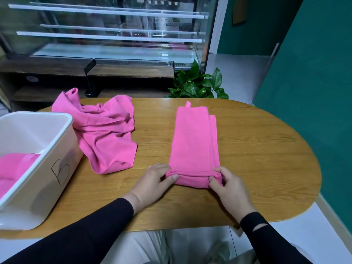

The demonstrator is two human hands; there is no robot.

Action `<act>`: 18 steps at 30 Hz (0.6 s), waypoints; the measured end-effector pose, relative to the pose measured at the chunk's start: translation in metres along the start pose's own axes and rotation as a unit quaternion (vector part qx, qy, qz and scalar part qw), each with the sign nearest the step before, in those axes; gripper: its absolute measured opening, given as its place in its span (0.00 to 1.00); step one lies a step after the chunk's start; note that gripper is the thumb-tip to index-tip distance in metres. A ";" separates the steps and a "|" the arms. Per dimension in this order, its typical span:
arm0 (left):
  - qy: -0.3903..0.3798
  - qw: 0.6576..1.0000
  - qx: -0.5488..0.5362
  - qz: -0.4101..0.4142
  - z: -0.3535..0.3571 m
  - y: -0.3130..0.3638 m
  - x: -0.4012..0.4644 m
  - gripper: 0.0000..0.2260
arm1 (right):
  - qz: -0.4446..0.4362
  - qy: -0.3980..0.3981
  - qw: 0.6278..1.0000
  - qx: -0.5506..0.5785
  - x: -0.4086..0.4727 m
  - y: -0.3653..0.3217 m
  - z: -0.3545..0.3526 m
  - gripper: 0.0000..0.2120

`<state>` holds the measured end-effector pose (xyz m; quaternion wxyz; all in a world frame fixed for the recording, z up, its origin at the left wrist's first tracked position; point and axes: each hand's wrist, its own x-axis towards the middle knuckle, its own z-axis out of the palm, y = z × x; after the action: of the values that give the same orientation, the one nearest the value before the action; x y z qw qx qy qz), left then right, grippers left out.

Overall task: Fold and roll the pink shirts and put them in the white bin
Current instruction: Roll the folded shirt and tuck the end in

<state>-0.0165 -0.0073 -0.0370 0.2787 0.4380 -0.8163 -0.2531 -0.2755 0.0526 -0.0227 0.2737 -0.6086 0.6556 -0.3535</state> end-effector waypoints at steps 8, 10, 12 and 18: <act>0.007 0.987 -0.121 -0.103 0.004 0.004 0.017 0.07 | -0.062 0.065 0.994 -0.056 -0.001 0.000 0.011 0.05; 0.012 0.986 -0.130 -0.107 0.006 0.004 0.019 0.08 | -0.076 0.069 0.991 -0.082 0.001 0.003 0.013 0.07; 0.037 0.989 -0.117 -0.084 0.006 0.002 0.018 0.09 | -0.093 0.068 0.987 -0.112 0.001 0.004 0.015 0.09; 0.135 0.969 0.172 0.115 0.020 -0.001 0.010 0.12 | -0.168 0.110 0.942 -0.270 0.001 0.009 0.020 0.10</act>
<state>-0.0340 -0.0126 -0.0491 0.3338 0.4127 -0.8474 -0.0134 -0.2657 0.0492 -0.0419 -0.0384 -0.7180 0.6410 -0.2685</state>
